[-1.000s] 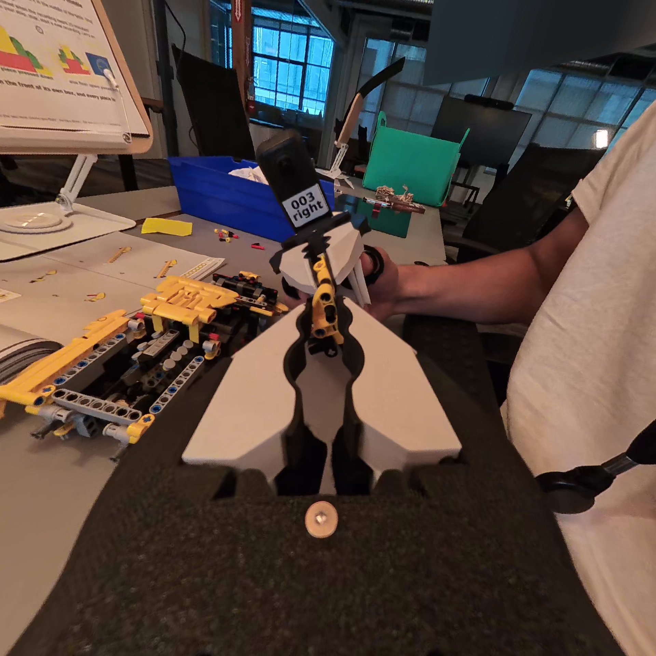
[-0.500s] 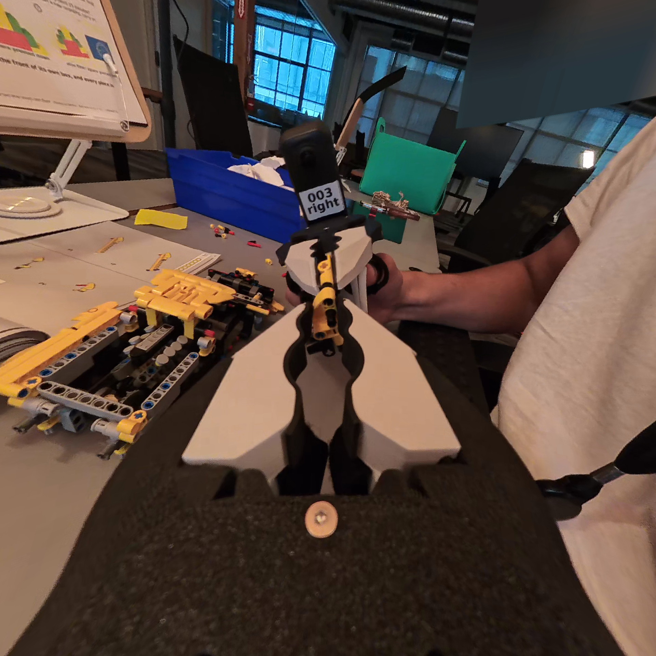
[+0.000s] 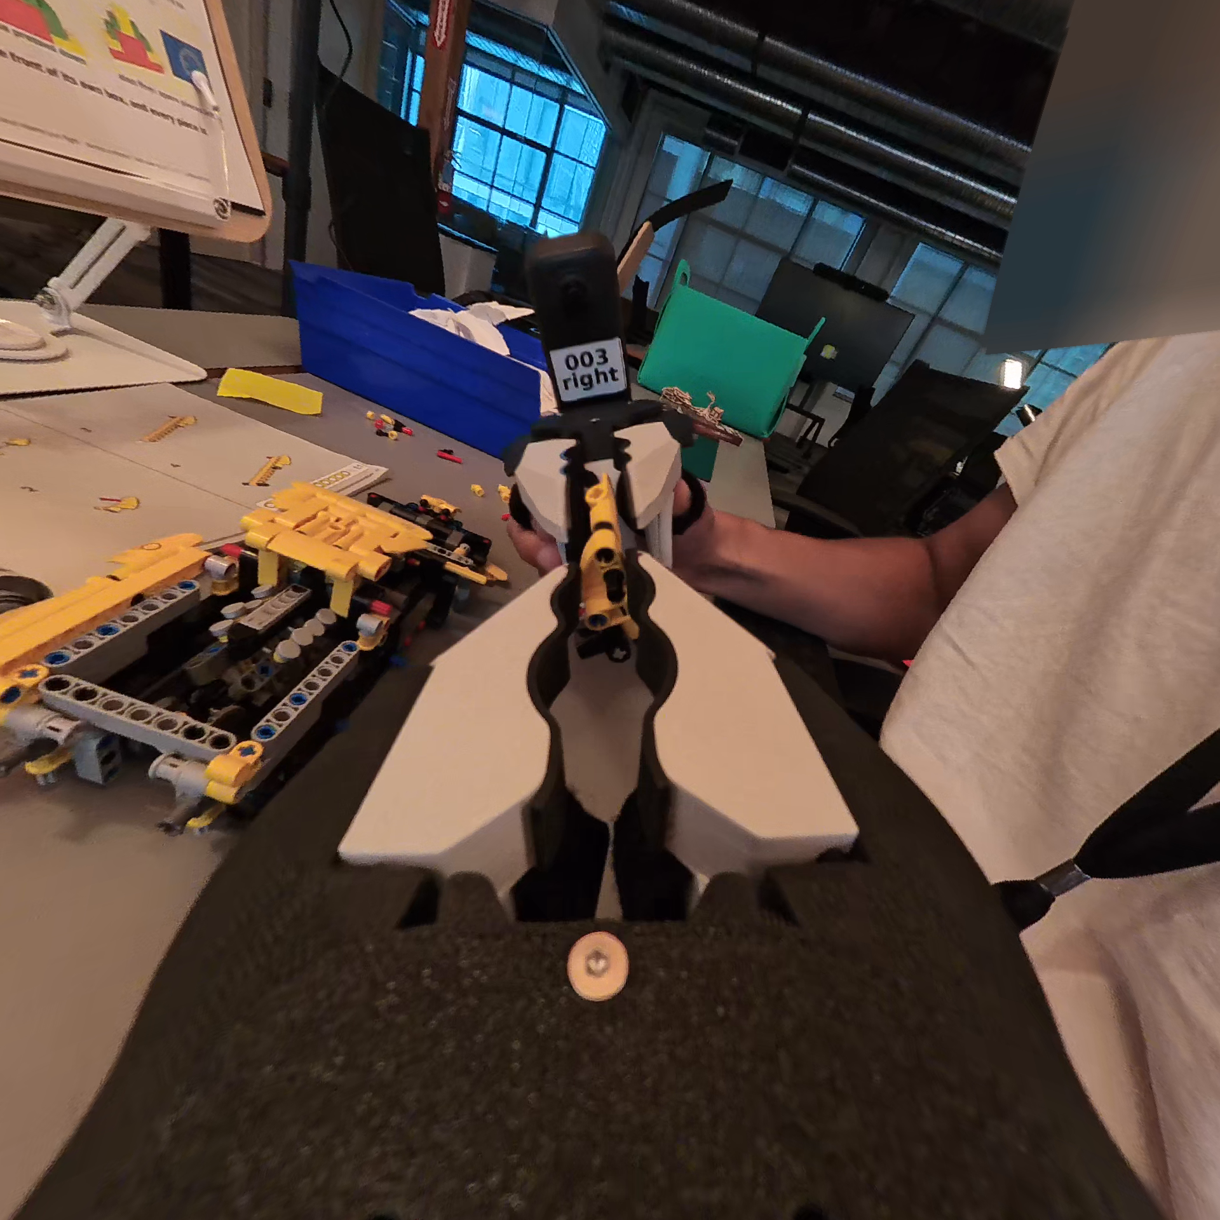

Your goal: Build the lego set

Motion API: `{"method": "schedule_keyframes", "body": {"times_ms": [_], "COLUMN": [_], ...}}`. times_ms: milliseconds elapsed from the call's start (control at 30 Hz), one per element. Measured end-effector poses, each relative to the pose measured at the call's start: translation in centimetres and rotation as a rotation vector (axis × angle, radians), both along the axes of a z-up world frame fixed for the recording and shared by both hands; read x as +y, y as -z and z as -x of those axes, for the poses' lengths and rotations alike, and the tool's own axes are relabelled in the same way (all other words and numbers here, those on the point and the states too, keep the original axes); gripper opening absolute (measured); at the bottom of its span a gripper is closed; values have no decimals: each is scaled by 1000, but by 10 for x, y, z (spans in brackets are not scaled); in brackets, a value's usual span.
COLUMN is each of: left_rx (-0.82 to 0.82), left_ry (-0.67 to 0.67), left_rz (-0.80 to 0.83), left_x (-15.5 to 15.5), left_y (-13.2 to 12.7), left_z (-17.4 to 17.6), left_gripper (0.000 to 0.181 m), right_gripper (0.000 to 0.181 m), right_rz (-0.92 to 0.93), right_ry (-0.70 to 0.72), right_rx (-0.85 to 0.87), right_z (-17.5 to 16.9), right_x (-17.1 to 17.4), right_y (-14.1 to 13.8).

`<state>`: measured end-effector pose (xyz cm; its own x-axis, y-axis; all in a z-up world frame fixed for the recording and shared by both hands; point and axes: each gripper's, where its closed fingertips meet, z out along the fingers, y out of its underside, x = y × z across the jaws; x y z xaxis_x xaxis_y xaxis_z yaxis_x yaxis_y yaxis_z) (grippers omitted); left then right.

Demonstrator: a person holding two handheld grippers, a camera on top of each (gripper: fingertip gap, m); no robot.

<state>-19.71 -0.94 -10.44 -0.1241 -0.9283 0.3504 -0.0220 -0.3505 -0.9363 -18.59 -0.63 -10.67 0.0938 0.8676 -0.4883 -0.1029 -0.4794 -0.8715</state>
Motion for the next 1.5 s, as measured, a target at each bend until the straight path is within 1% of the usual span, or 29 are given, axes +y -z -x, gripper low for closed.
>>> {"method": "schedule_keyframes", "body": {"times_ms": [67, 133, 233, 367, 433, 567, 767, 867, 967, 1067, 1267, 1500], "left_rx": [7, 5, 3, -13, -14, -29, -49, -7, -19, -19, -7, 8], "left_ry": [6, 17, 7, -5, -38, -48, -29, -17, 3, 7, 8, 26], "left_rz": [-3, -3, -7, 67, 71, 91, 138, 97, 112, 136, 193, 205], "left_x": [-1, -3, -3, 3, 8, 11, 13, 6, 4, 5, 9, 8], "left_y": [1, 0, 0, 0, 0, -1, -4, 2, 0, 1, 4, 7], "left_z": [-2, -3, -4, -8, -8, -7, -3, -9, -9, -8, -7, -7], "left_gripper": [13, 13, 14, 16, 26, 27, 29, 29, 19, 18, 17, 16], "right_gripper": [18, 9, 8, 8, 8, 8, 7, 7, 8, 7, 8, 7], "right_rz": [4, 3, -11, 84, 131, 126, 113, 91, 76, 61, -54, -73], "right_ry": [-26, -45, -40, -34, -49, -38, 18, 5, -8, -2, 83, 76], "right_rx": [-8, -31, -38, 39, 85, 96, 130, 106, 79, 62, -23, -14], "right_z": [3, 8, 8, 5, 4, 5, -5, 0, 5, 6, 6, 7], "right_x": [-3, -5, -5, 1, 2, 5, 14, 10, 8, 8, 13, 12], "right_y": [2, 6, 6, 6, 4, 2, -4, -2, 0, 1, 4, 6]}}
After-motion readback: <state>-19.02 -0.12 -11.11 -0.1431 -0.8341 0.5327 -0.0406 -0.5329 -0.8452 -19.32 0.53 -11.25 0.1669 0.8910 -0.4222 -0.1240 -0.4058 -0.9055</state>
